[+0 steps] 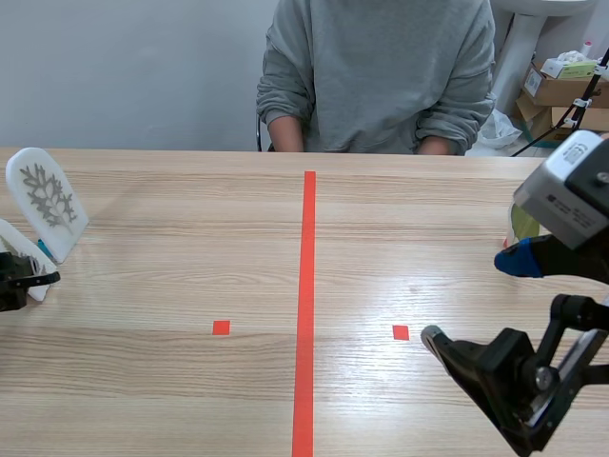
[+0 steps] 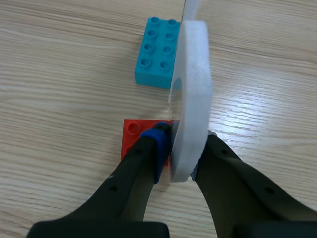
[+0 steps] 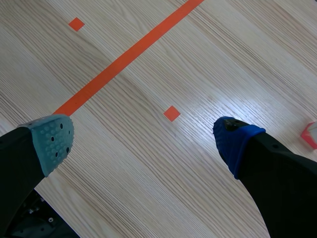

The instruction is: Do the leaf sorting experiment

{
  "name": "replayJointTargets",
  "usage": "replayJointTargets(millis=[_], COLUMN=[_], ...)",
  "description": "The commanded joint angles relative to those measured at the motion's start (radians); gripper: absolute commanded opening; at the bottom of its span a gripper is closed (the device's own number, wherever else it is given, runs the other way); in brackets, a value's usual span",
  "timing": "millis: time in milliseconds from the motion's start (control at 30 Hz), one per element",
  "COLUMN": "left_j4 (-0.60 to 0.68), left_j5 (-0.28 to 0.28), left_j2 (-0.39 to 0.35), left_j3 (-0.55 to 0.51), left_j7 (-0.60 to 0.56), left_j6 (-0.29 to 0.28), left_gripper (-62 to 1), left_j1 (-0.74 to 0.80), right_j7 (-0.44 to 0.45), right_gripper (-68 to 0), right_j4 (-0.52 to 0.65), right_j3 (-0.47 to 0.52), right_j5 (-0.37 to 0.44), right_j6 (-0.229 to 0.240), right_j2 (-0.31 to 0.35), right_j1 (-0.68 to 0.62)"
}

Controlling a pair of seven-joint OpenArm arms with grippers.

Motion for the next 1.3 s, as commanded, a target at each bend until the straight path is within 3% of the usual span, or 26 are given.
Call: replayJointTargets(millis=[0,133,267,367,600,800,1167,1267], left_j4=[0.023,0.023,0.023,0.023,0.031,0.184,0.753,0.892], left_j5=[0.008,0.050,0.049,0.049,0.048,0.040,0.026,0.024], left_j2=[-0.009,-0.009,-0.009,-0.007,-0.005,-0.005,-0.033,-0.033], left_j3=[-0.001,-0.001,-0.001,-0.002,-0.002,-0.002,-0.003,-0.001], left_j7=[-0.017,-0.015,-0.013,-0.013,-0.016,-0.043,-0.006,0.016], left_j6=[0.002,0.001,0.001,0.001,-0.002,-0.012,-0.030,-0.083], left_gripper=[-56.9,-56.6,-54.4,-40.9,1.4,1.4,1.4,1.4], left_j1=[-0.008,-0.007,-0.007,-0.008,-0.005,0.079,0.403,0.501], right_j7=[0.015,0.015,0.015,0.015,0.015,0.015,0.015,0.016], right_gripper=[-9.7,-9.7,-9.7,-9.7,-9.7,-9.7,-9.7,-9.7], right_j4=[0.000,0.000,0.000,0.000,0.000,0.000,0.000,0.000], right_j3=[0.004,0.004,0.004,0.004,0.004,0.004,0.004,0.004], right_j5=[0.007,0.007,0.007,0.007,0.007,0.007,0.007,0.007], right_j6=[0.000,0.000,0.000,0.000,0.000,0.000,0.000,0.000], right_j2=[0.005,0.005,0.005,0.005,0.005,0.005,0.005,0.005], right_j1=[0.012,0.012,0.012,0.012,0.012,0.012,0.012,0.012])
